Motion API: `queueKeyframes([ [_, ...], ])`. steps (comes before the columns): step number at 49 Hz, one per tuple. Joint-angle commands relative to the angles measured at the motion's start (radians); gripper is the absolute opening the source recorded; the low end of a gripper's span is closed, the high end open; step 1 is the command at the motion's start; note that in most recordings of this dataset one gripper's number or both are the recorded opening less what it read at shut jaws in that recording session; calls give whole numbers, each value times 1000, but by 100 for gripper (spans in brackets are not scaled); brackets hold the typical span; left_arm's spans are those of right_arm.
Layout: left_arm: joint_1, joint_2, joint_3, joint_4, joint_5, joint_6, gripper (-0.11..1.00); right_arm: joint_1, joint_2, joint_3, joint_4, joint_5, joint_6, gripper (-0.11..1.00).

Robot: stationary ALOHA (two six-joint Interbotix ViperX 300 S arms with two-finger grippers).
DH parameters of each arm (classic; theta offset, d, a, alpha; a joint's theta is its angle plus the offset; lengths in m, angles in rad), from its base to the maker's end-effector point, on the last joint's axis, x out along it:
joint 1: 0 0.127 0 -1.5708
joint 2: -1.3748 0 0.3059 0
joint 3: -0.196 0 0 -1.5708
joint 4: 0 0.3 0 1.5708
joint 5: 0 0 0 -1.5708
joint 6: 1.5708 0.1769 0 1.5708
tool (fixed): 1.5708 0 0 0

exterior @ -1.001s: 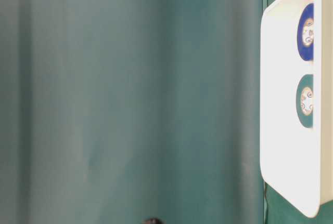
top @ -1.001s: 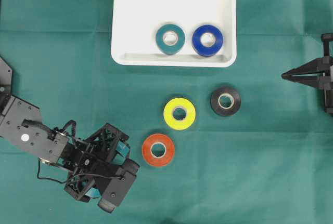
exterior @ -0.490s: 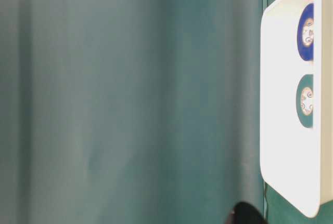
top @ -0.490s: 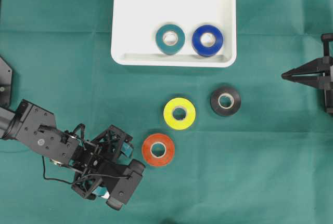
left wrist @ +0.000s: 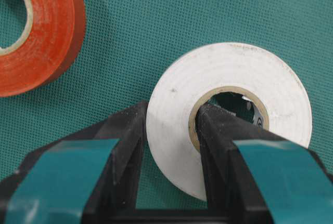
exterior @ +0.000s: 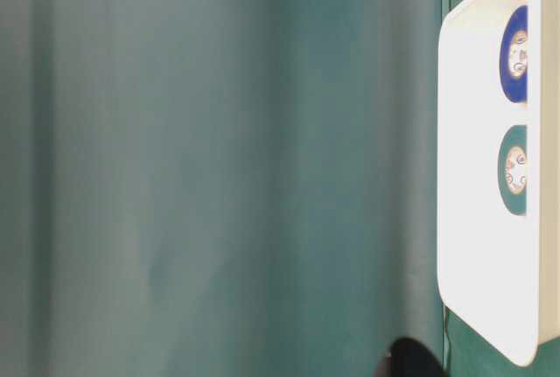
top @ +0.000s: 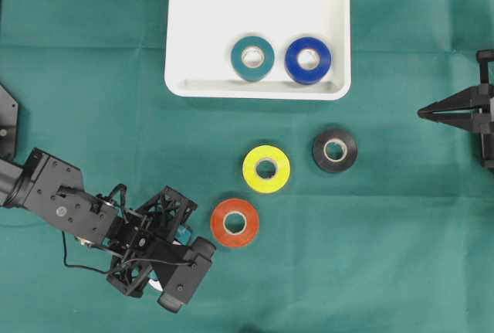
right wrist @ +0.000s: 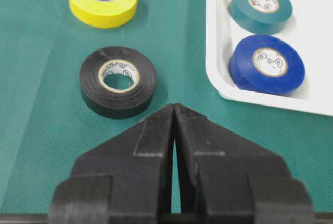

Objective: Put the tape into the white case with the left arm.
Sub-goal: 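Reach the left gripper to the white tape roll and grasp it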

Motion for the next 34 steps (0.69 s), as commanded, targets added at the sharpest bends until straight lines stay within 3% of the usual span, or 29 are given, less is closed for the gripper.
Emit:
queueKeyframes([
  [1,2,-28,-12,2,-5,-3,26,-2,6,-11,-2,-9,2,-9],
  [21,-9,-92,-32,2,18,-14,26,-2,6,-11,-2,-8,2,-9],
  [34,-17,-166,-66,2,124,-14,26,-2,6,-11,-2,-9,2,-9],
])
